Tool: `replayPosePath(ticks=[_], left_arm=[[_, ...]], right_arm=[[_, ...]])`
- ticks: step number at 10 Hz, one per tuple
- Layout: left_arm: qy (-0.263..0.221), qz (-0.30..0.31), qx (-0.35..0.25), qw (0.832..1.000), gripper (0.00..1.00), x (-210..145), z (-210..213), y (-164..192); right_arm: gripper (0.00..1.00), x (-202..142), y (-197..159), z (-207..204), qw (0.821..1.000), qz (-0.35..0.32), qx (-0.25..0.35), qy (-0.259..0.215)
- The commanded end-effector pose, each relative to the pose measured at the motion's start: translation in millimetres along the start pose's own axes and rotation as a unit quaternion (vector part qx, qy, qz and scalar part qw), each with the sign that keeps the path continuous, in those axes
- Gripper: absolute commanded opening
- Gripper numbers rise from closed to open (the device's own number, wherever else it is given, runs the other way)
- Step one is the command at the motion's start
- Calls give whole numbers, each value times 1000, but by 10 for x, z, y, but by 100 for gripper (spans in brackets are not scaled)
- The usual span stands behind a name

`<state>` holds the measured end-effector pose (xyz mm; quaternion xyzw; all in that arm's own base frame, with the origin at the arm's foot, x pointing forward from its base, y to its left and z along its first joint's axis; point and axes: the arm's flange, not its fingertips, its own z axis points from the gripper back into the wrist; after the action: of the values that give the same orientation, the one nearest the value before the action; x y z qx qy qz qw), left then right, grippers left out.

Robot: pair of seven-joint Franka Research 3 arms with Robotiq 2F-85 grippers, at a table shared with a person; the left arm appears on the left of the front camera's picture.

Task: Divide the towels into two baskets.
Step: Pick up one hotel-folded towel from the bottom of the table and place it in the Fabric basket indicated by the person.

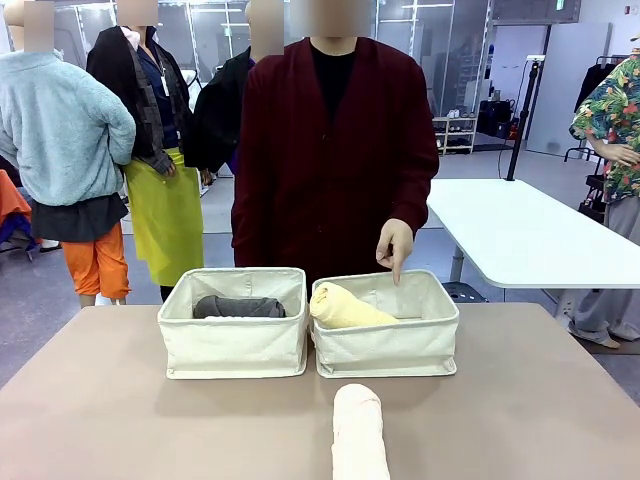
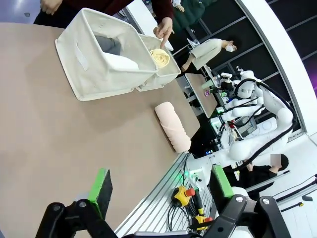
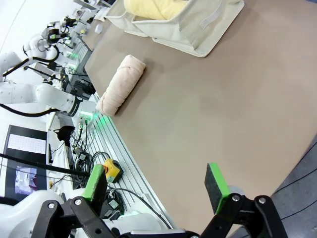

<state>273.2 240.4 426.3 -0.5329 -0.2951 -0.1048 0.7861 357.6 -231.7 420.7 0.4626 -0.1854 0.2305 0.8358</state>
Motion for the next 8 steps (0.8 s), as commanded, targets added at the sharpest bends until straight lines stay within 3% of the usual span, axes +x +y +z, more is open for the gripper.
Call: replayPosePath(ticks=[1, 5, 8], left_arm=[[-1, -2, -3, 1000, 100, -23, 33, -20], [-1, -2, -3, 1000, 100, -23, 33, -20], [-1, -2, -3, 1000, 100, -23, 33, -20]], right_arm=[[100, 167, 410, -583, 997, -42, -57, 12], [100, 418, 851, -1848, 985, -112, -129, 38], [100, 530, 1153, -2622, 979, -116, -153, 74]])
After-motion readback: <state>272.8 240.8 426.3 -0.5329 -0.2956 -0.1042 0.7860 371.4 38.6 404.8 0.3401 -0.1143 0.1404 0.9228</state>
